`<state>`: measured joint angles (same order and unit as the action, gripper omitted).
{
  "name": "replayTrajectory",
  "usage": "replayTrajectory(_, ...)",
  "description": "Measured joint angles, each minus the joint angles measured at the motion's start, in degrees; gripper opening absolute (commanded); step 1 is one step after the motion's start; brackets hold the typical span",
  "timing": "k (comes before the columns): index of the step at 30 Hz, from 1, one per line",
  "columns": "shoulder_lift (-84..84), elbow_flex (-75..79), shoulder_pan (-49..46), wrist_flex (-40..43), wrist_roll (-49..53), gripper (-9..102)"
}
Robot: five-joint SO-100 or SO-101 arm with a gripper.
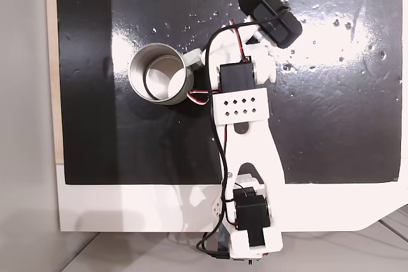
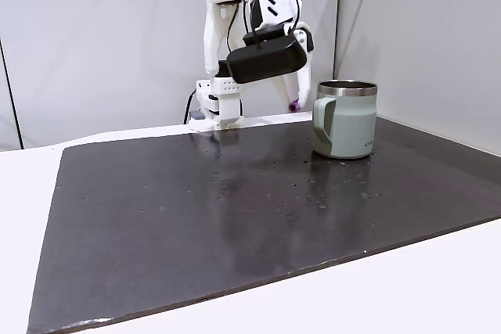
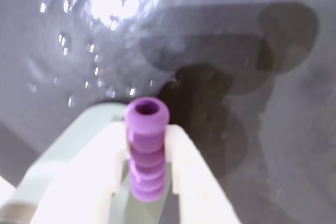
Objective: Grasp a pengrip and put it in the cup.
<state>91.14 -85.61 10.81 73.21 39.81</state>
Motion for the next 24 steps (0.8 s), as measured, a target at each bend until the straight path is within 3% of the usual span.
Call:
replayTrajectory(12,2.46,10.02,5.71,8.17,-2.2,0)
replayTrajectory(24,4.83,12.66,12.3,8.79,-8.7,0)
